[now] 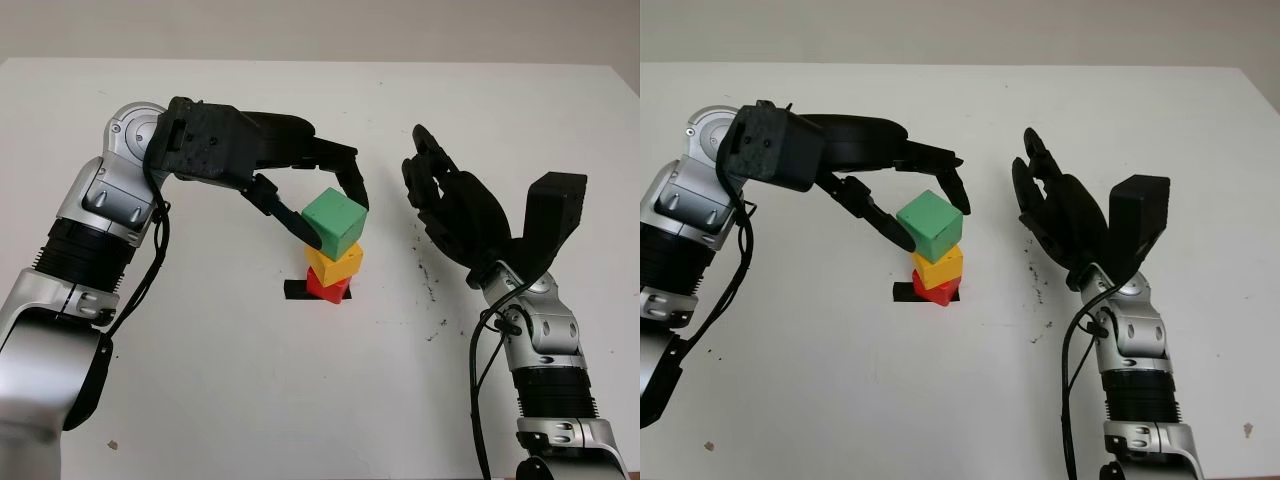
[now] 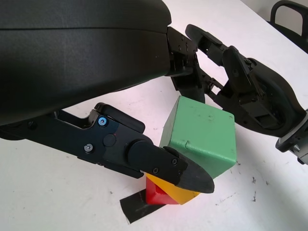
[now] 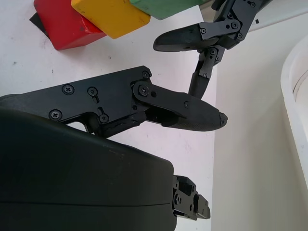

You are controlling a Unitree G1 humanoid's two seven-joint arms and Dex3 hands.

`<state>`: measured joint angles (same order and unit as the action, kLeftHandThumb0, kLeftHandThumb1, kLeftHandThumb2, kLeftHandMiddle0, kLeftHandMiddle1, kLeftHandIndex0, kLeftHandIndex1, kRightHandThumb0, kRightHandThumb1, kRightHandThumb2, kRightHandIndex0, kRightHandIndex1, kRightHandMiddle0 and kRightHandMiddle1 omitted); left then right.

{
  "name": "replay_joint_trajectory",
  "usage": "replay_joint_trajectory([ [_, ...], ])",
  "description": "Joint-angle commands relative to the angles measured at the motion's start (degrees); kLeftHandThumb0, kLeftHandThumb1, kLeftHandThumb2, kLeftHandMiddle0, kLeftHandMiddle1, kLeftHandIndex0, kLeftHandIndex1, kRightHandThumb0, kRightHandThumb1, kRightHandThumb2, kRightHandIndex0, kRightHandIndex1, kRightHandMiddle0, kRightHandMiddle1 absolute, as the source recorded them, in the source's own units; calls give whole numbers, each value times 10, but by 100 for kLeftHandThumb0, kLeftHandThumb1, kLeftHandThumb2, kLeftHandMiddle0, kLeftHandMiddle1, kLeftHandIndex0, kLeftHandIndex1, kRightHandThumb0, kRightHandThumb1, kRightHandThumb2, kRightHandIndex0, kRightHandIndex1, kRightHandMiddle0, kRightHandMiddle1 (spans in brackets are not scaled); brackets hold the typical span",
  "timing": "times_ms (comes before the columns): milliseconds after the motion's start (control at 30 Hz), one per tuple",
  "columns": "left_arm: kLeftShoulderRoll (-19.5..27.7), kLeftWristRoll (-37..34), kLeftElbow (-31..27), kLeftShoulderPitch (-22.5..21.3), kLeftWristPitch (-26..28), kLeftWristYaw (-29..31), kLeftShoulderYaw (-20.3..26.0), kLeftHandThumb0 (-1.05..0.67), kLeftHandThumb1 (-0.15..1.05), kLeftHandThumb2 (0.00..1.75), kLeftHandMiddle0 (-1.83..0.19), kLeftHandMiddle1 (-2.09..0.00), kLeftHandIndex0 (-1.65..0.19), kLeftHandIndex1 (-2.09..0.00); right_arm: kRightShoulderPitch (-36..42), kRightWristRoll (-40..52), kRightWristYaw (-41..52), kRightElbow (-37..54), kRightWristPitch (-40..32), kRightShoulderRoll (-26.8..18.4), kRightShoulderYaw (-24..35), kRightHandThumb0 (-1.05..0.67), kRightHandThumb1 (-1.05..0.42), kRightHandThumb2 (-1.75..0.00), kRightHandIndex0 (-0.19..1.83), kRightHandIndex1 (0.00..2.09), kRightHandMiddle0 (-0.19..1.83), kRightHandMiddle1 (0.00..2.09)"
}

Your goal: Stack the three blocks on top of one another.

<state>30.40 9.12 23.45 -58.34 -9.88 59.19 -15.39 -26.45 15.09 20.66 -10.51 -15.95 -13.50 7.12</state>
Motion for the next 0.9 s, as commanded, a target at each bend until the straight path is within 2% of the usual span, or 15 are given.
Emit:
replay_joint_trajectory([
  [0, 6, -3, -3, -7, -2, 6, 1, -71, 94, 5, 5, -4, -4, -91, 7, 5, 1, 9, -2, -2, 6, -61, -105, -63, -19, 0, -19, 0],
  [100, 12, -2, -17, -6, 8, 10, 3, -73, 91, 5, 9, -4, 8, -75, 7, 3, 3, 8, 2, -4, 3, -63, -105, -63, -19, 0, -19, 0],
  [133, 16, -3, -26, -5, 20, 12, 6, -74, 90, 5, 10, -5, 8, -62, 8, 3, 3, 7, 4, -3, 3, -64, -105, -63, -19, 0, -19, 0],
  [167, 20, -6, -36, -4, 36, 15, 10, -73, 86, 5, 13, -5, 9, -39, 8, 3, 2, 7, 5, -2, 3, -64, -105, -63, -19, 0, -19, 0],
  [233, 28, -18, -47, -3, 53, 22, 18, -72, 83, 5, 17, -2, 15, -14, 10, 2, 2, 7, 6, -1, 2, -63, -105, -64, -19, 0, -19, 0],
  [300, 37, -43, -58, 6, 72, 18, 43, -73, 81, 5, 19, -1, 18, -5, 10, 0, 5, 6, 6, -2, -1, -62, -105, -64, -19, 0, -19, 0],
  [400, 50, -86, -66, 25, 103, 5, 89, -80, 85, 7, 19, 0, 19, 0, 8, -2, 13, -2, 12, -5, -4, -62, -105, -66, -19, 0, -19, 0],
  [500, 58, -114, -89, 63, 124, -43, 141, -91, 95, 9, 19, 0, 19, 0, 3, -5, 20, -15, 22, -4, -3, -64, -105, -64, -19, 0, -19, 0],
  [567, 46, -138, -120, 108, 137, -104, 188, -98, 103, 43, 19, 0, 19, 0, -1, -10, 16, -23, 29, -2, -5, -64, -105, -64, -19, 0, -19, 0],
  [633, 24, -175, -143, 148, 166, -157, 232, -95, 104, 55, 19, 0, 19, 0, -3, -20, 7, -28, 38, 2, -7, -65, -105, -62, -19, 0, -19, 0],
  [700, 4, -206, -160, 178, 184, -198, 261, -93, 105, 57, 19, 0, 19, 0, -5, -33, 2, -37, 56, 4, -13, -67, -105, -60, -19, 0, -19, 0],
  [867, -41, -236, -176, 243, 159, -277, 295, -86, 105, 58, 19, 0, 19, 0, -9, -53, -8, -52, 90, 9, -22, -66, -105, -62, -19, 0, -19, 0],
])
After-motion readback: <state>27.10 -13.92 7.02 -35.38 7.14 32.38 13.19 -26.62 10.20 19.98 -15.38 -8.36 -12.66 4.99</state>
